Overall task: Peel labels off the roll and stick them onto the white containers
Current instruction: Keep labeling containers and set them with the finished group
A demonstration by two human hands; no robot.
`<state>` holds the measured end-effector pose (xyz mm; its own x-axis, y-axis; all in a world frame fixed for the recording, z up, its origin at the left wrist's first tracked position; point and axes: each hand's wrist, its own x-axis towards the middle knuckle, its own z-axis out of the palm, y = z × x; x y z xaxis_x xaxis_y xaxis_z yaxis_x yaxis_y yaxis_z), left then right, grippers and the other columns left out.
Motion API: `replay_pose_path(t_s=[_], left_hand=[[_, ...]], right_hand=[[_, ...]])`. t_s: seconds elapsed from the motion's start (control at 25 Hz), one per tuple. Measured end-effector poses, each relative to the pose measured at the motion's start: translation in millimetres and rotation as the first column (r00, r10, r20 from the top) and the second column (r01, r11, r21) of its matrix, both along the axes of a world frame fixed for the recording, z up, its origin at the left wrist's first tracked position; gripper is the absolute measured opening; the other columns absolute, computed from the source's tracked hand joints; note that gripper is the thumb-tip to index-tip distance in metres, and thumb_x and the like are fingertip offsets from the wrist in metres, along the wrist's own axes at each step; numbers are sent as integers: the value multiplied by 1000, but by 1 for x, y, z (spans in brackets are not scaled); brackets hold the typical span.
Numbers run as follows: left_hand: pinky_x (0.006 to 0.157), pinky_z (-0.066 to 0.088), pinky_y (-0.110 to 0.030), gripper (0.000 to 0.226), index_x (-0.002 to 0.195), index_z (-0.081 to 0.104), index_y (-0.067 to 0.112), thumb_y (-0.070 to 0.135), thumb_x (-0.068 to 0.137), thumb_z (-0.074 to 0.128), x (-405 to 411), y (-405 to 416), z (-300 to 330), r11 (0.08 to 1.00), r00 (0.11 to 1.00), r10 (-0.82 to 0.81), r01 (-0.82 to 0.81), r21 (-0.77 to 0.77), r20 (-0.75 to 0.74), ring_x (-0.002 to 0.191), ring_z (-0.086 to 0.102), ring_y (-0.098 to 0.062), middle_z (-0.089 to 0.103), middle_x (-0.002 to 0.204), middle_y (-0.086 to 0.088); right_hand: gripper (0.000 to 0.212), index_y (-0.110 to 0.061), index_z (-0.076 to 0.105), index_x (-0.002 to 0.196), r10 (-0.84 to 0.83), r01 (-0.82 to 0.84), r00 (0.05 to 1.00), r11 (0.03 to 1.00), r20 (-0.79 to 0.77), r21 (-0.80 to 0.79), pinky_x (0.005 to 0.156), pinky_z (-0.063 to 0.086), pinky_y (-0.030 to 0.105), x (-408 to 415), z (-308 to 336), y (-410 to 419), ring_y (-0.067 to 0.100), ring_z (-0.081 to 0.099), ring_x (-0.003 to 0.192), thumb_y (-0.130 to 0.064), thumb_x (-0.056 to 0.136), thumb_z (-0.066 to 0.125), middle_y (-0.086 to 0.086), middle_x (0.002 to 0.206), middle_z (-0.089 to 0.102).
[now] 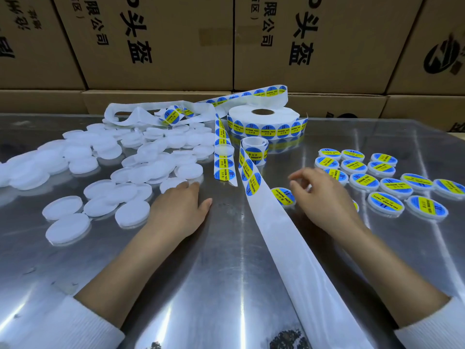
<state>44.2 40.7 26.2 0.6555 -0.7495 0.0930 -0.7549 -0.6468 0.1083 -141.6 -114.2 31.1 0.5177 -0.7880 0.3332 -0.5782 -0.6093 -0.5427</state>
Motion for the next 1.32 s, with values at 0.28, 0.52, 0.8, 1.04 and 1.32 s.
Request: replay_pose_path(t_s=[0.28,0.52,0.8,1.04,1.32], left_hand=[[83,48,-38,22,103,60,20,37,91,52,-8,-1,3,961,976,-214,207,-181,-24,104,55,-22,61,107,6],[102,37,-31,47,132,52,25,40,88,60,-6,-6,-8,911,947,-306,263,-317,-96,128,42,-15,46,139,8],[85,44,-28,15,100,69,24,31,89,61,-9,-6,-7,860,907,-409,345,-376,-101,98,56,-2,66,114,11],[63,42,-32,15,85,62,28,42,89,58,-17,-5,-1,826,917,-395,327,-459,-58,62,51,-4,59,65,14],[70,46,-36,16,87,66,26,36,92,55,-12,-9,-2,771,921,-337,151,-618,-197,73,55,-14,64,76,7]], right_hand=[[60,-21,24,148,-29,41,914,999,-404,20,113,17,43,-1,-17,-11,23,20,143,-50,96,36,4,153,31],[64,-22,23,149,-76,87,926,996,-371,13,115,6,46,-1,-19,-17,19,5,147,-57,96,25,-2,158,20],[15,-29,67,94,378,-396,918,854,123,338,81,50,33,12,-11,12,4,63,86,-39,89,57,-9,92,70],[45,-30,62,94,393,-490,870,751,297,442,62,51,14,7,-2,6,-6,65,74,12,85,48,-14,87,71],[29,-15,69,99,373,-479,878,687,300,546,67,49,21,1,9,9,10,61,77,4,83,55,6,92,70]])
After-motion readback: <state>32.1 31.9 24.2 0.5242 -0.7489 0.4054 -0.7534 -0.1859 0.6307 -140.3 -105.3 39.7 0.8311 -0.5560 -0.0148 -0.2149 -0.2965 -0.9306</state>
